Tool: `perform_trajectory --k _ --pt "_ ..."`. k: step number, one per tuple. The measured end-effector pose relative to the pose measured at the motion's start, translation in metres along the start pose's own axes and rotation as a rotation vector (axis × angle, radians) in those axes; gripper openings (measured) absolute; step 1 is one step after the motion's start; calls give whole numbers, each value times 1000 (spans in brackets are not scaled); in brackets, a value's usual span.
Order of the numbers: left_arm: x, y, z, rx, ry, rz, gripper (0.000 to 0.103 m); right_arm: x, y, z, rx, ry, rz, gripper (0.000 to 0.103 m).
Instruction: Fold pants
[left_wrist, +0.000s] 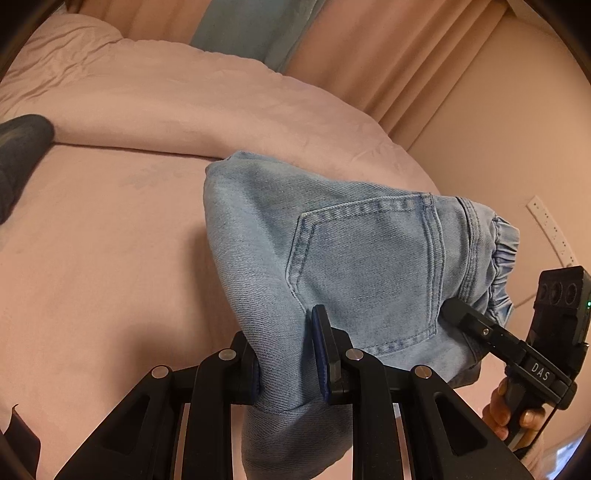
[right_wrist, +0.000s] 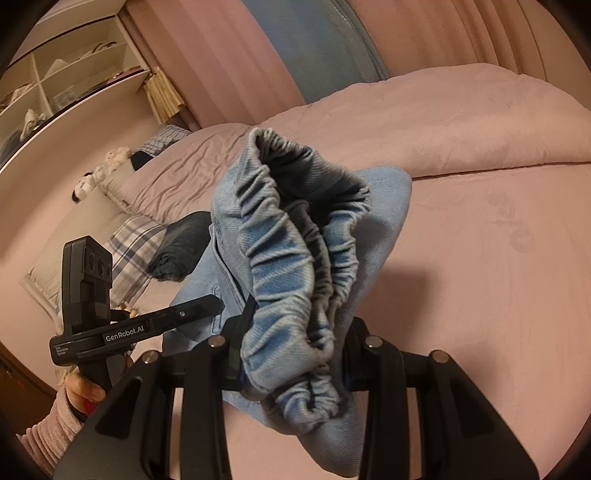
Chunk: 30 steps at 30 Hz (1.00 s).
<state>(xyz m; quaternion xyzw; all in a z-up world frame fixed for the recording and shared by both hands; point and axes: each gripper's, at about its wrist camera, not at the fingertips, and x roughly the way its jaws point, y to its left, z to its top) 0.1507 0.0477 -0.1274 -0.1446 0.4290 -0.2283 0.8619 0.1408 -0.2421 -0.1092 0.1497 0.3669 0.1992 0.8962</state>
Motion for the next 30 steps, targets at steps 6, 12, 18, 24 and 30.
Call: perform_trajectory --k 6,12,18,24,30 --pt "49 14 6 -9 48 9 20 30 -27 10 28 22 -33 35" --pt "95 33 2 -12 112 64 21 73 -60 0 82 81 -74 36" --pt "94 39 -7 10 91 88 35 89 -78 -10 130 125 -91 40" --pt "58 35 1 48 -28 226 48 82 -81 -10 136 163 -202 58" --pt "39 6 -13 180 -27 199 48 36 -37 15 -61 -64 -351 60"
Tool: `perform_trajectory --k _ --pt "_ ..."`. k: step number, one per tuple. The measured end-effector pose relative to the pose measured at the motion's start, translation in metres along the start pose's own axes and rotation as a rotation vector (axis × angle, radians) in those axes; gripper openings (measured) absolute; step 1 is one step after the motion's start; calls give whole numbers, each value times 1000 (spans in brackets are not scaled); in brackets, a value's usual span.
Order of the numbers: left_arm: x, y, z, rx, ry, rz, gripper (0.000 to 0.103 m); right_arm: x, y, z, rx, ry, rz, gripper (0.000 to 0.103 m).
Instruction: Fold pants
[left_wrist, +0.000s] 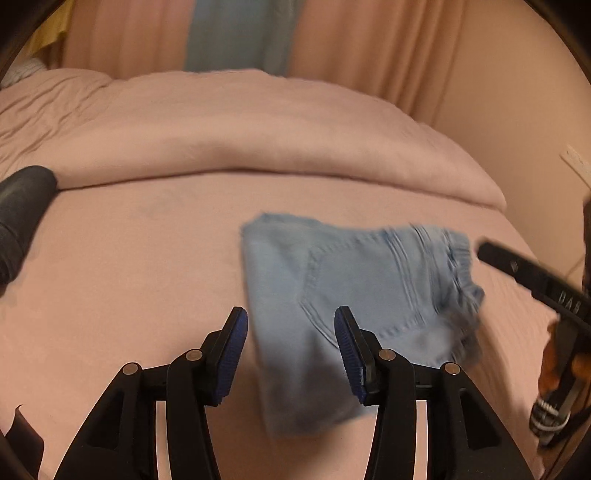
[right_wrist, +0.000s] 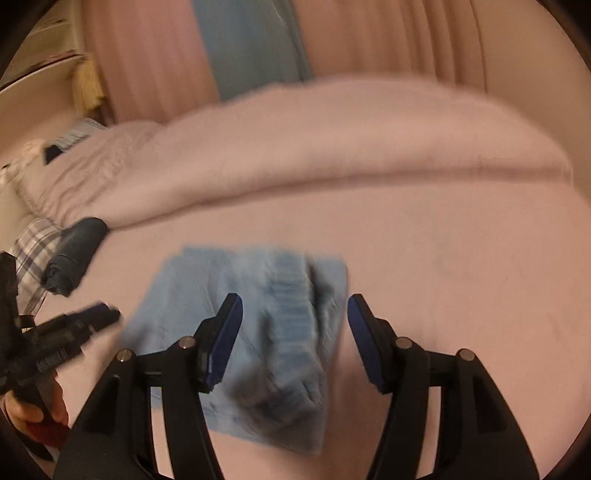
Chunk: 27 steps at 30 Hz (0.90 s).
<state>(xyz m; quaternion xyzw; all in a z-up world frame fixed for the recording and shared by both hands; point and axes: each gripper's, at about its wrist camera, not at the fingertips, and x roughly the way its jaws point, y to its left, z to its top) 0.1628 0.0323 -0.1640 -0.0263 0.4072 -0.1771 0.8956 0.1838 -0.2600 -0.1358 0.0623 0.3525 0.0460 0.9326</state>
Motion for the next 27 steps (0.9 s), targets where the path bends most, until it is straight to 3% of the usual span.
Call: perform_trajectory --k 2,3,4,7,10,13,16,18,20,24,27 --pt "16 -7 -7 8 60 -14 48 4 17 5 -60 27 58 54" --pt "28 -10 -14 22 101 17 48 11 21 4 -76 62 67 43" --pt "37 -11 -20 27 134 33 48 26 24 -1 -84 121 51 39" --pt "45 -16 -21 25 128 48 48 58 15 -18 -59 225 -8 40" --pt "38 -14 -16 2 144 46 48 50 15 -18 -82 215 12 48" --pt "16 -17 -11 -8 114 70 48 37 21 -7 -77 226 23 49" --pt "-7 -22 -2 -4 90 105 49 9 23 0 -53 195 48 62" --pt "-24 -30 6 18 87 136 55 -10 30 0 -52 186 32 72" --pt "-45 -41 14 52 81 144 75 -33 35 6 -52 184 47 78" --pt "-80 -52 32 46 19 145 80 -68 49 15 -76 176 45 91" --pt "-101 -57 43 3 5 132 90 -96 57 24 -91 158 50 95"
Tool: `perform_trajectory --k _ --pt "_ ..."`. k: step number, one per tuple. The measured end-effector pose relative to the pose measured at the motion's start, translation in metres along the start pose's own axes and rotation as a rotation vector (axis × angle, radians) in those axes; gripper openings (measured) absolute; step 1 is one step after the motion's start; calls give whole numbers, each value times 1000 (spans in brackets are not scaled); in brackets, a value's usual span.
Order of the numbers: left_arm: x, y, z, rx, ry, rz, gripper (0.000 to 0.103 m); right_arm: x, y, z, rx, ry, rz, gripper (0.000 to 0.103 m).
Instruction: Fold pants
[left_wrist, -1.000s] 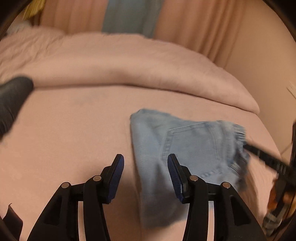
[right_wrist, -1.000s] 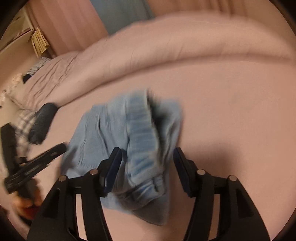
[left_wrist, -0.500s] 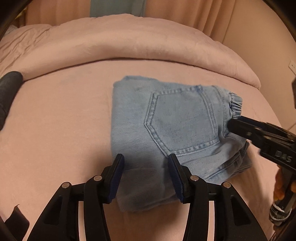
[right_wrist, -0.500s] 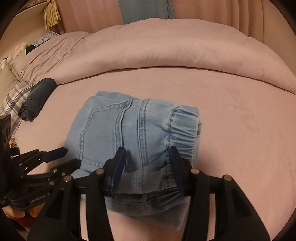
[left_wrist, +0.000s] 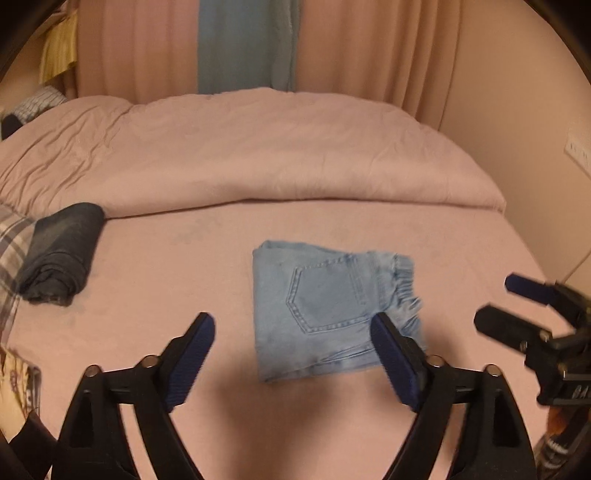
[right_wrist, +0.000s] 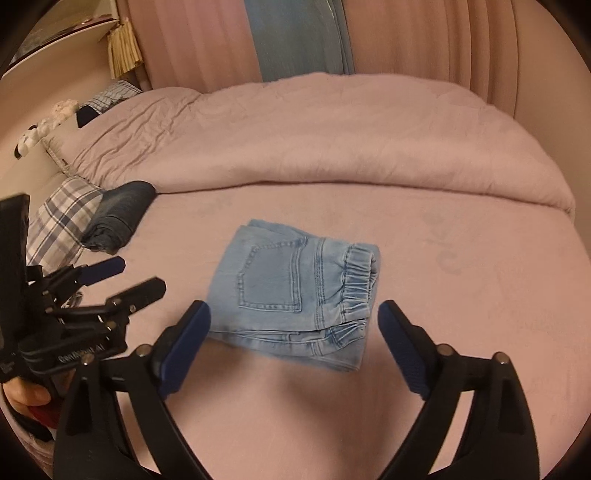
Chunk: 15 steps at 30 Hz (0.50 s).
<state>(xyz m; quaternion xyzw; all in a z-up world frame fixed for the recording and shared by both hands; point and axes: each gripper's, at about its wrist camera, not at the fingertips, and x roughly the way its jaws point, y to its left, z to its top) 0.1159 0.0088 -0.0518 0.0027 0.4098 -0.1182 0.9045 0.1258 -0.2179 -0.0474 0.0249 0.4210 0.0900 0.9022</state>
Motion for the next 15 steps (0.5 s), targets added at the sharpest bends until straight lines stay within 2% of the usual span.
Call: perform_trajectory --k 3,8,15 --pt "-10 -1 7 -32 22 14 92 -17 5 4 1 -4 31 101" --pt "-34 -12 12 10 -8 143 92 -43 13 10 -19 -16 -6 101" --pt "-57 -16 19 -1 -40 138 92 -65 21 16 -47 -28 -49 102"
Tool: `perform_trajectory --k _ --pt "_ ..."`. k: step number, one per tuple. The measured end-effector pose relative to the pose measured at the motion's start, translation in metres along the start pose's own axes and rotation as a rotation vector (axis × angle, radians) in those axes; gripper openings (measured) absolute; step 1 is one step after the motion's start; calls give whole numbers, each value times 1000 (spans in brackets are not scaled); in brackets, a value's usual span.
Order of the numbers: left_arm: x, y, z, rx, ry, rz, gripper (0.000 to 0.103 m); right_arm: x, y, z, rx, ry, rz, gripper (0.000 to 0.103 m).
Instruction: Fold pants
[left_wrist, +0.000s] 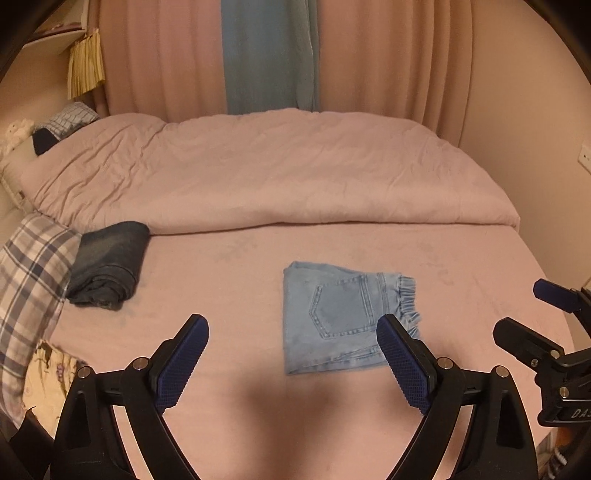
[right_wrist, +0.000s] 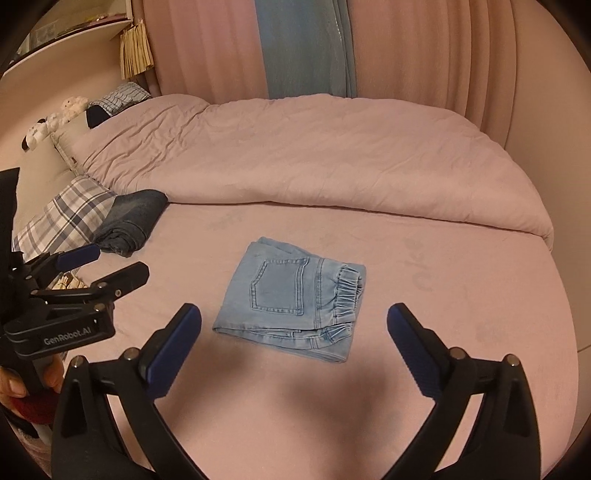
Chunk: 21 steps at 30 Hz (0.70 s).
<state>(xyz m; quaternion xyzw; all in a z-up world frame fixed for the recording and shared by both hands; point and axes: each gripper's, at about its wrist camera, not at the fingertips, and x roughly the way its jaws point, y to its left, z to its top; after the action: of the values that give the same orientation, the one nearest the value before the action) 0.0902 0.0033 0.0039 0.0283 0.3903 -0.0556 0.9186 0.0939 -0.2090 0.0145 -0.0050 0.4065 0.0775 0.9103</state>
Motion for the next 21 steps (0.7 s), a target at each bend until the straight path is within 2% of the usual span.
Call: perform_trajectory --k 7,11,21 --pt "-8 -4 0 13 -5 7 92 -13 1 2 -5 -19 -15 102" --pt "-7 -6 0 14 7 -13 92 -13 2 1 -8 -18 -20 102" --pt "-5 -11 0 25 23 -9 92 -13 7 1 -17 -17 -11 102"
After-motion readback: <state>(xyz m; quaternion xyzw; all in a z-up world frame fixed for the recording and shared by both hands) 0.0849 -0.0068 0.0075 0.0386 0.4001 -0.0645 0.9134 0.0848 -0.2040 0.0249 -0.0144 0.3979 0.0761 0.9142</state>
